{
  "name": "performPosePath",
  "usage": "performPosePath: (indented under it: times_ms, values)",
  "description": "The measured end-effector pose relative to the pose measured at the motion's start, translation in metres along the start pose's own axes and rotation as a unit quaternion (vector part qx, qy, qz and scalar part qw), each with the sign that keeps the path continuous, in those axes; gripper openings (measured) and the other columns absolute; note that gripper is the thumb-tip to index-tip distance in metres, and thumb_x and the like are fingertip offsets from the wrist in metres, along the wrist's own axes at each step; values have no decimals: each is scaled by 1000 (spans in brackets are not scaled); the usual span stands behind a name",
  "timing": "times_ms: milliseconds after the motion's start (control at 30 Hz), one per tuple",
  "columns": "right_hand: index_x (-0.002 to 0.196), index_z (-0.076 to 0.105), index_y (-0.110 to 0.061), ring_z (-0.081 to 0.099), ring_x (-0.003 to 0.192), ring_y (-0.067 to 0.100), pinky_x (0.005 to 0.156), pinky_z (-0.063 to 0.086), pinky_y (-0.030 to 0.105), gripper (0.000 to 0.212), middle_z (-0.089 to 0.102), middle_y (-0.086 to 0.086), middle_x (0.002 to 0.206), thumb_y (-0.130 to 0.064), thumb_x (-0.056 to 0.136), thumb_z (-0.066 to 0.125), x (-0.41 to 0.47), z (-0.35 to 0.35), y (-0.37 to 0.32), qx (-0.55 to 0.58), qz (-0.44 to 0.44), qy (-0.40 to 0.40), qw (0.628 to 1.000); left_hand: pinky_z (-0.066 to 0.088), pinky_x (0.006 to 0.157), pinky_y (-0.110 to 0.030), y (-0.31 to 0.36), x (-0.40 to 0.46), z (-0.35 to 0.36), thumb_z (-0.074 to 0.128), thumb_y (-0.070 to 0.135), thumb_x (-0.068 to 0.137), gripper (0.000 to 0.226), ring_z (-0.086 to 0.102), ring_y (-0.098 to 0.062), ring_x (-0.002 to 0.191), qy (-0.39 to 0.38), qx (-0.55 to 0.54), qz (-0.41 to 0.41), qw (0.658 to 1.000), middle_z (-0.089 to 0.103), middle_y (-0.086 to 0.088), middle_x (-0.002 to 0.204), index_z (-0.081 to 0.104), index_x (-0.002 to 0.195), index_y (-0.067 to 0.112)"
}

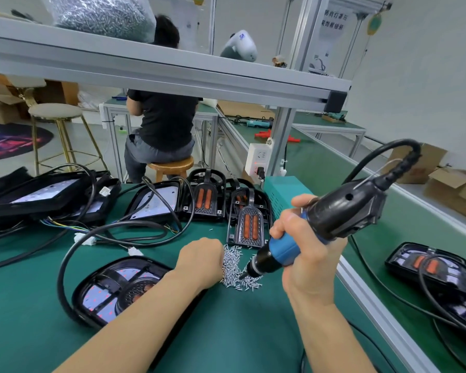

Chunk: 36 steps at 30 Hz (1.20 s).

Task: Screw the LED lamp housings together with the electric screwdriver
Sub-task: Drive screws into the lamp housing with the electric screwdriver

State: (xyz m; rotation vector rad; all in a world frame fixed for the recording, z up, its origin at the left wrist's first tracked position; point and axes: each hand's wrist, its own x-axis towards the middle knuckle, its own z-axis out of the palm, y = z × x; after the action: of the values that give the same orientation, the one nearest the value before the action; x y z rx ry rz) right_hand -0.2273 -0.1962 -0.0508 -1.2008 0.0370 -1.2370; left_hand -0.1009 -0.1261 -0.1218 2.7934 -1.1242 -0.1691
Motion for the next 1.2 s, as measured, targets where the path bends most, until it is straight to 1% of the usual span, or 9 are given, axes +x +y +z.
performPosePath:
  times_ms: [233, 367, 433, 533, 633, 767, 867, 967, 1200]
  values:
    - [82, 54, -12, 49, 46, 17, 51, 44, 25, 21, 53, -2, 51, 5, 70, 55, -1, 1, -4, -1, 3, -1, 1000, 48, 76, -32, 2, -1, 5, 52, 7, 87, 20, 62, -28, 96, 11, -6, 5, 1000, 67, -6, 102, 66, 99, 13]
    - [76, 61, -22, 49, 46, 17, 51, 44, 23, 26, 53, -4, 51, 3, 67, 58, 2, 1, -8, 3, 9, 4, 1000, 51, 73, -30, -8, -9, -10, 56, 11, 86, 15, 63, -20, 84, 72, -195, -5, 978, 68, 0, 86, 69, 83, 16]
    - [79, 58, -17, 47, 46, 18, 51, 43, 23, 22, 51, -2, 50, 0, 64, 61, 2, 1, -10, 20, 17, 13, 1000, 48, 63, -24, -15, -17, -22, 62, 7, 83, 14, 58, -15, 67, 73, -351, -27, 933, 68, -2, 73, 68, 73, 16]
    - [81, 53, -12, 46, 44, 17, 52, 42, 23, 18, 48, 0, 49, 1, 69, 54, 2, 4, -13, 64, 37, 29, 997, 46, 53, -20, -30, -39, -35, 71, -2, 77, 14, 54, -12, 53, 65, -565, -59, 821, 68, -13, 67, 69, 71, 11]
    - [84, 50, -13, 47, 44, 14, 53, 43, 21, 16, 48, -2, 47, -2, 71, 50, 1, 12, -18, 116, 60, 29, 991, 51, 53, -17, -45, -65, -41, 69, -7, 77, 11, 59, -10, 54, 53, -681, -77, 726, 73, -14, 77, 70, 81, 4]
    - [86, 49, -14, 44, 45, 11, 53, 43, 23, 14, 46, -4, 49, -10, 72, 48, -3, 28, -24, 193, 100, 19, 976, 53, 55, -19, -61, -100, -41, 68, -6, 70, 19, 66, -13, 60, 34, -764, -93, 638, 73, -18, 88, 70, 89, -1]
    - [83, 50, -16, 43, 46, 9, 54, 43, 21, 11, 46, -5, 53, -15, 72, 47, -6, 43, -28, 235, 126, 17, 964, 55, 54, -21, -67, -120, -39, 69, 2, 61, 28, 67, -15, 62, 36, -799, -106, 591, 73, -18, 88, 71, 88, -1]
    - [82, 51, -16, 43, 46, 9, 54, 43, 20, 10, 46, -6, 54, -16, 73, 48, -11, 57, -29, 250, 137, 6, 959, 55, 52, -22, -71, -134, -39, 68, 2, 59, 17, 67, -16, 58, 50, -826, -112, 550, 73, -17, 83, 76, 74, 4]
    - [83, 50, -17, 43, 47, 9, 55, 43, 21, 11, 47, -7, 54, -17, 73, 49, -19, 76, -28, 251, 153, -11, 956, 55, 53, -23, -81, -150, -38, 69, 3, 59, 16, 66, -16, 58, 58, -842, -120, 522, 72, -18, 81, 77, 72, 7]
